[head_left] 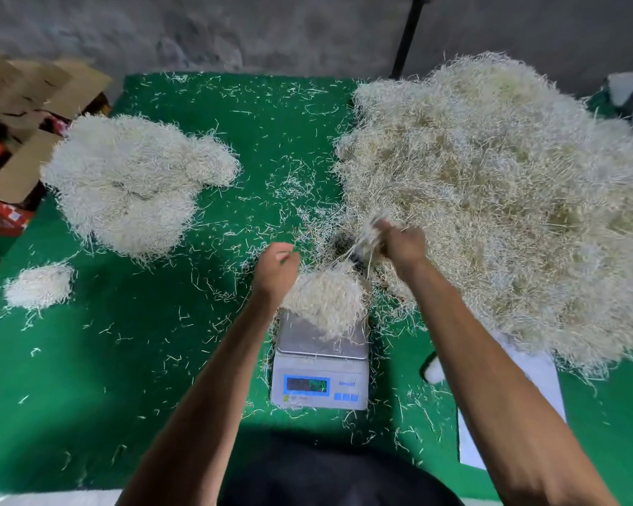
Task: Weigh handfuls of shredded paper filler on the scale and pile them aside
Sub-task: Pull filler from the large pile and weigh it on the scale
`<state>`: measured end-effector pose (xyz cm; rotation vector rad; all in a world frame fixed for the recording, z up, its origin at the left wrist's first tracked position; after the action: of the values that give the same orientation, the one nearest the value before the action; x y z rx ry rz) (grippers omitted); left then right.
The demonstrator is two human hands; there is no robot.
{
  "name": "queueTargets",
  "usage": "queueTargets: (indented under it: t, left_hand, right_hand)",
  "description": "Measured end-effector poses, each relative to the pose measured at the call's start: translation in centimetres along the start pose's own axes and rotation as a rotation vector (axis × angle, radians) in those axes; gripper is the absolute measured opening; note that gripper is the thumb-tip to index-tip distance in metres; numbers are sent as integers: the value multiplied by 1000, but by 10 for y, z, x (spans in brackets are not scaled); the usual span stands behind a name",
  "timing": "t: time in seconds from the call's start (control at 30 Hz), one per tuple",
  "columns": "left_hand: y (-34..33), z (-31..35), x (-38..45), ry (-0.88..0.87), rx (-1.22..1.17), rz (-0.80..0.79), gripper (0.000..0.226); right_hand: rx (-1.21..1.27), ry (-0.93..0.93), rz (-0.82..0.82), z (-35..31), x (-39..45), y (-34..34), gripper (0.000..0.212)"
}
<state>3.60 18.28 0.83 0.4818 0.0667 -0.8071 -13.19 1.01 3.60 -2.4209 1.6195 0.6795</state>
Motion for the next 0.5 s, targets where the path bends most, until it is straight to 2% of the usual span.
queueTargets:
  t: [0.1,0.13,0.17,0.2,0.3,0.4,0.43,0.5]
  left_hand:
    - [0,-32,-1,50,129,-238,37]
    - [-2,-40,-3,51,158,-286,38]
    - [-5,-47,-6,33,200,-295,37]
    - [-9,-52,-7,5,250,-275,33]
    - [-15,-62,-8,-51,419,-180,22]
    - [-13,-62,-10,-30,454,-185,20]
    - [-13,-59,-11,-36,436,-193,22]
    - [-14,-52,-12,-54,374,-167,31]
  right_hand:
    - [624,108,42,-40,16,33,26]
    - [716,145,46,-48,19,41,30]
    - [698,162,49,-51,22,45,35]
    - [576,158,58,-48,23,47,35]
    - [-24,72,47,-11,21,41,44]
    - [-354,20,-183,41,9,23,44]
    - [-428,51,-217,57,5,15,46]
    - [-583,215,-89,76,0,-1,34]
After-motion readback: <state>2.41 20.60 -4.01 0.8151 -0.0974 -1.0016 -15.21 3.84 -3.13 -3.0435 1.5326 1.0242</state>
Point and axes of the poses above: each hand's wrist, its own x-axis towards the middle knuckle, its own y-axis out of the back of the hand, z = x × y, the point moved 1 cm from there along x, towards the middle knuckle, and after that the axes turned 3 degrees about -z, right-handed, at the moved point
